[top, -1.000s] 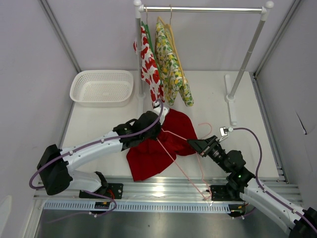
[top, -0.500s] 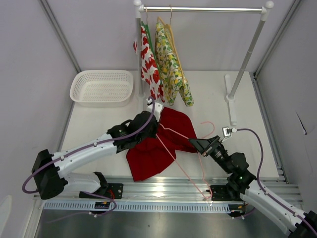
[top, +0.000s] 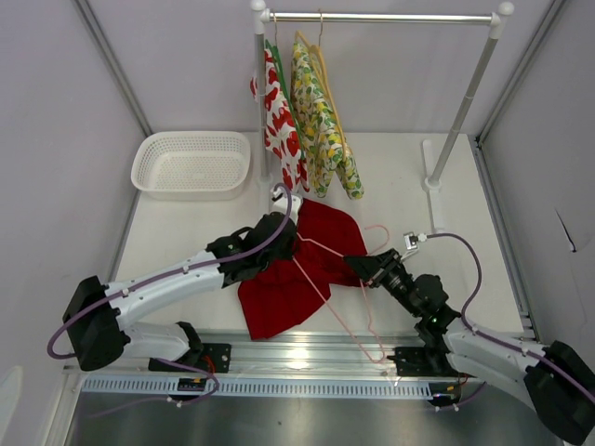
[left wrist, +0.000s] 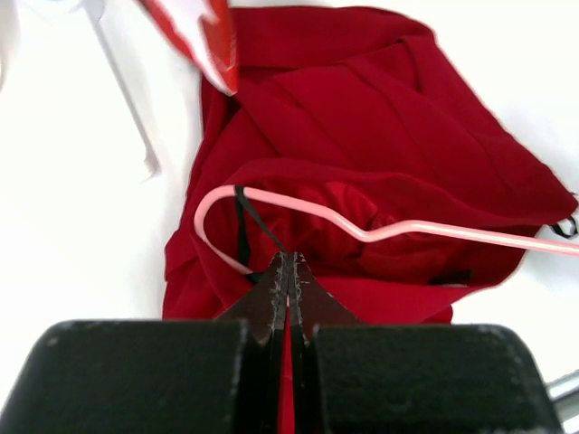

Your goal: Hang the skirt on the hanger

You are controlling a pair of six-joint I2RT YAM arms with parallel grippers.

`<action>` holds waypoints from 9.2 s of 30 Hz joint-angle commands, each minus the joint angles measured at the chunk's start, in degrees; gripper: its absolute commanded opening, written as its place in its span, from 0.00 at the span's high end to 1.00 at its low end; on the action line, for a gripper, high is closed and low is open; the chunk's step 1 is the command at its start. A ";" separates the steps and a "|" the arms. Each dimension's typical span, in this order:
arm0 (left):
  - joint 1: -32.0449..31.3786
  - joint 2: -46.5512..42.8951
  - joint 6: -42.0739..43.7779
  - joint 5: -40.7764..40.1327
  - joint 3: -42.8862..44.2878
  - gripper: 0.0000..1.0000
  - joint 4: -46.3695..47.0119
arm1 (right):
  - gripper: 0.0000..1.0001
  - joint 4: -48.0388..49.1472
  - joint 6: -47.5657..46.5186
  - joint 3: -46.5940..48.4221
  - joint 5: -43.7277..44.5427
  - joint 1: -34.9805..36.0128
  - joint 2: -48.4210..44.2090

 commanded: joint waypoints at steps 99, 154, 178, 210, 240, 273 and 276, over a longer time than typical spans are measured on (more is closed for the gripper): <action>23.88 -11.01 -22.09 27.27 -27.77 1.00 24.56 | 1.00 13.24 -24.29 23.66 -9.74 6.12 41.22; 14.27 -15.50 10.34 42.62 -6.84 0.39 6.88 | 1.00 12.63 -25.52 21.30 -32.24 -1.17 31.64; 19.48 0.50 10.70 71.57 -3.86 0.37 12.60 | 1.00 15.00 -22.54 19.71 -36.90 -4.34 30.32; 19.92 2.52 11.66 67.89 -3.33 1.00 10.94 | 0.48 -8.89 -31.05 20.85 -19.42 -3.55 22.24; 24.05 -3.98 6.83 57.78 -5.70 1.00 16.29 | 0.49 -60.49 -20.08 16.73 8.79 -1.55 -8.09; 24.05 -5.04 7.27 58.22 -6.32 1.00 15.77 | 0.62 -48.11 -4.52 8.81 19.96 8.14 2.10; 24.14 -4.95 7.27 58.31 -6.23 1.00 15.77 | 0.62 -47.23 -4.25 8.90 19.61 8.23 3.42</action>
